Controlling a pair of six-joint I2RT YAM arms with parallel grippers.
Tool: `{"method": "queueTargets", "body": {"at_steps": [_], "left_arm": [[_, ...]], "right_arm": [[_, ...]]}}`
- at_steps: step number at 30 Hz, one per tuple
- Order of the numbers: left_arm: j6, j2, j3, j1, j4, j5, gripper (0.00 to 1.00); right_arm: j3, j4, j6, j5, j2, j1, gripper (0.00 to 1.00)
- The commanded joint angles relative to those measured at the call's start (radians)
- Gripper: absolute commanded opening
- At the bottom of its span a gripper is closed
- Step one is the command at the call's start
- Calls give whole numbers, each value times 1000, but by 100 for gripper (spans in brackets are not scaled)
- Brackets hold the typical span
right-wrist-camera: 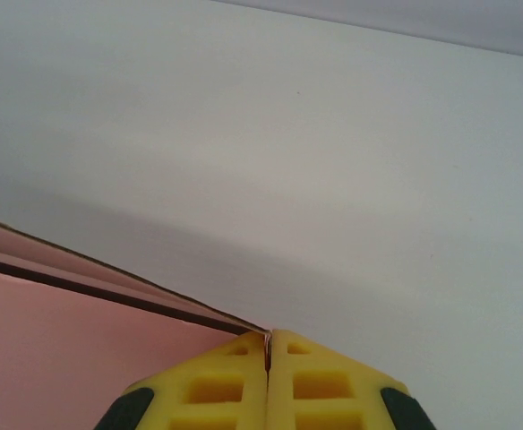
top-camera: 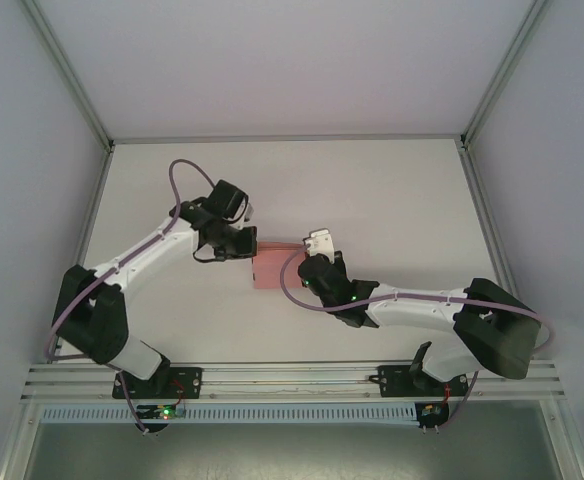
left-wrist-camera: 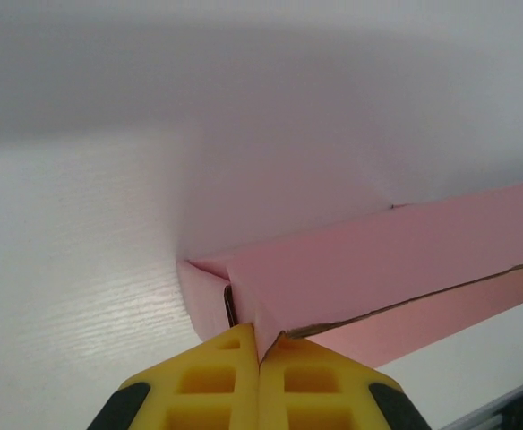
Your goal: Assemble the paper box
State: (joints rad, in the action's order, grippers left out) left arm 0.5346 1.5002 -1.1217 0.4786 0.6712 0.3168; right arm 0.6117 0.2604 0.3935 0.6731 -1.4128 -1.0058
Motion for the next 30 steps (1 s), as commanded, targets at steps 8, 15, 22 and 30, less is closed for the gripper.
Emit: {"method": "queueTargets", "body": {"at_steps": [8, 15, 22, 30], "left_arm": [[59, -118, 276, 126, -200, -185, 0], [47, -138, 375, 231, -280, -375, 0], [76, -163, 441, 270, -354, -443, 0], [62, -217, 483, 307, -387, -476, 0]], "right_arm": [[-79, -52, 10, -104, -6, -30, 0], [-50, -60, 24, -162, 107, -31, 16], [6, -81, 60, -117, 229, -15, 68], [58, -167, 233, -85, 265, 70, 98]]}}
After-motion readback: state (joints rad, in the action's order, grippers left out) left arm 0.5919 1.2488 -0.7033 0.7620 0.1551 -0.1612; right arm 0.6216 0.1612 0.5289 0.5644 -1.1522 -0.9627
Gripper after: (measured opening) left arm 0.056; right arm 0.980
